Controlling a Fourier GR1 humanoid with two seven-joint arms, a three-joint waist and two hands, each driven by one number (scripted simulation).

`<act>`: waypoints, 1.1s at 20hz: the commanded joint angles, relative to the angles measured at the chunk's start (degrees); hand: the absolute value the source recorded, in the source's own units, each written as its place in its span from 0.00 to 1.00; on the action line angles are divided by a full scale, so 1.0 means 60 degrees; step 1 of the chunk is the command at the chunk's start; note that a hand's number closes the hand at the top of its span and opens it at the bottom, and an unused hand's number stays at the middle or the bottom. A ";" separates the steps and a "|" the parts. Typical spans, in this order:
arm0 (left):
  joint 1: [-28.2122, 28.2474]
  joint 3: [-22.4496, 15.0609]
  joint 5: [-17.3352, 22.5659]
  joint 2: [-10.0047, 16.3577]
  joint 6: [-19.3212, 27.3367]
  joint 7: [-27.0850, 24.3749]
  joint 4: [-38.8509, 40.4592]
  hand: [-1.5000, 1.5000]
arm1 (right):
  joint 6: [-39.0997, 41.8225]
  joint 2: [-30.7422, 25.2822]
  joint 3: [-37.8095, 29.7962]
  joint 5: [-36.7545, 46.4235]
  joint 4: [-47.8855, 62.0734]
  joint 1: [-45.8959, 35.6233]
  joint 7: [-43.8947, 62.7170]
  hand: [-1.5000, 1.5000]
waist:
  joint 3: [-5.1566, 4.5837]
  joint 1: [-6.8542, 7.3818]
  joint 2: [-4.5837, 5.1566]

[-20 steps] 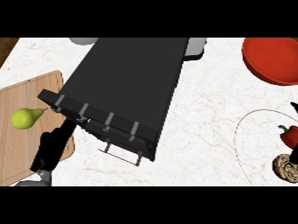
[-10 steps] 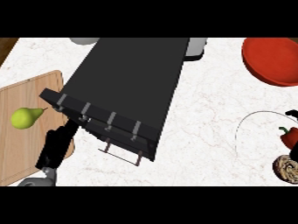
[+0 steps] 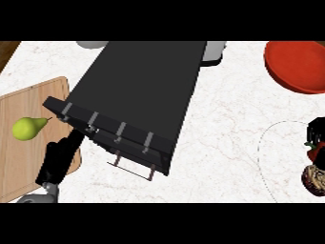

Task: Pick the bell pepper from the placemat and place it in the tiered shelf

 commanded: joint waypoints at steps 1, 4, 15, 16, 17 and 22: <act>0.0077 -0.0311 -0.0408 -0.0368 0.0453 0.0354 -0.0434 0.50 | -0.1299 0.0236 -0.0002 0.0503 0.0416 0.0326 -0.0260 1.00 | 0.0134 -0.0030 0.0054; 0.0008 0.0314 0.0027 0.0199 -0.0297 -0.0541 0.0500 0.50 | -0.1063 0.0011 -0.0329 0.0333 -0.0611 0.0427 -0.0001 1.00 | 0.0124 -0.0091 0.0043; -0.0487 -0.0291 -0.0277 -0.0295 -0.0098 0.0239 -0.0014 0.50 | 0.1263 0.0745 0.2201 -0.0718 -0.3163 -0.1235 -0.5282 1.00 | 0.0136 0.0544 0.0118; -0.0112 -0.0188 -0.0101 -0.0182 -0.0275 0.0116 -0.0053 0.50 | 0.1574 0.0425 0.1906 -0.1150 -0.3290 -0.1565 -0.5850 1.00 | 0.0129 0.0468 0.0061; -0.0392 -0.0017 -0.0101 -0.0106 -0.0176 0.0182 -0.0016 0.50 | 0.1614 0.0159 0.1705 -0.1367 -0.3208 -0.1873 -0.6440 1.00 | 0.0135 0.0325 0.0090; -0.0172 0.0202 0.0040 0.0008 -0.0337 -0.0187 0.0367 0.50 | 0.2822 -0.0383 0.0364 -0.2787 -0.3684 -0.3262 -0.7116 1.00 | 0.0118 0.0004 0.0053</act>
